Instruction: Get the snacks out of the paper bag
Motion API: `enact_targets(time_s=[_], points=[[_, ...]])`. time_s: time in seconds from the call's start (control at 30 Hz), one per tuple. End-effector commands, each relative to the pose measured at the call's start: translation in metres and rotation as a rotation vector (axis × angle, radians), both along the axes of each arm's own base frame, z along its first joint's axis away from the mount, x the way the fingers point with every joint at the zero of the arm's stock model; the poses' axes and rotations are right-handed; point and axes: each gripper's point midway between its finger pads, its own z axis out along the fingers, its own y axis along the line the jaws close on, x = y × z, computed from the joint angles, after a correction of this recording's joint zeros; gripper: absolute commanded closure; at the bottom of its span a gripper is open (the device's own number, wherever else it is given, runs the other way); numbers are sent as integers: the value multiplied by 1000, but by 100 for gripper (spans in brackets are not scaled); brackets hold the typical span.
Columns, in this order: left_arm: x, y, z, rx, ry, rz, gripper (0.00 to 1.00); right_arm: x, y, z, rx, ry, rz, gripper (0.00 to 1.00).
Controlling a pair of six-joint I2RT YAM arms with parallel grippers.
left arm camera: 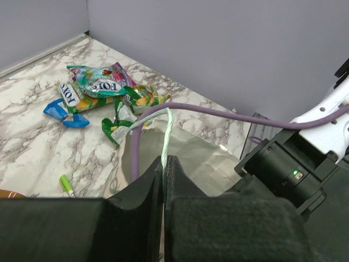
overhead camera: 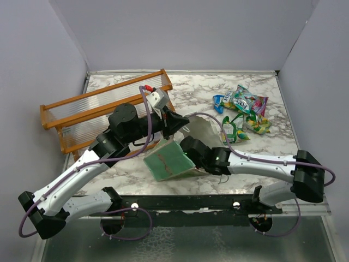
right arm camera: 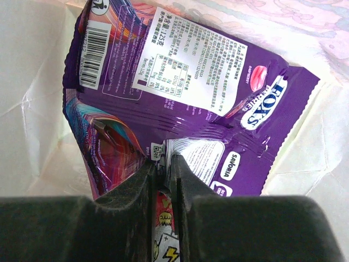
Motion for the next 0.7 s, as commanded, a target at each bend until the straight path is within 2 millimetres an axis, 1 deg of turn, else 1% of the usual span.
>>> enact_targets(time_s=[0.0, 0.07, 0.13, 0.2, 0.27, 0.33, 0.4, 0.43, 0.53, 0.57, 0.6, 0.67], points=[[1, 7, 4, -14, -42, 29, 100, 10, -13, 14, 41, -54, -68, 87], [1, 10, 7, -21, -49, 45, 100, 18, -24, 0, -25, -83, -108, 87], [1, 16, 15, -38, -65, 68, 100, 23, -34, -23, -103, -90, -116, 88], [2, 21, 24, -52, -81, 92, 100, 23, -39, -43, -175, -67, -119, 92], [7, 27, 26, -51, -82, 135, 100, 17, -35, -45, -175, -37, -88, 92], [13, 30, 19, -24, -69, 172, 100, 7, -23, -35, -119, 14, -38, 92], [16, 30, 9, 3, -47, 184, 100, -2, -12, -16, -56, 52, 3, 91], [16, 29, 6, 12, -41, 180, 100, -4, -10, -11, -34, 52, 11, 92], [18, 32, 0, 30, -38, 197, 100, 4, -15, 0, -9, 27, -17, 92], [19, 33, -1, 35, -39, 203, 100, 4, -15, 9, -1, 24, -14, 93], [18, 32, -3, 42, -35, 200, 100, 1, -13, 22, 31, 18, 5, 93], [16, 31, -6, 46, -29, 184, 100, -2, -7, 56, 158, -25, 31, 93]])
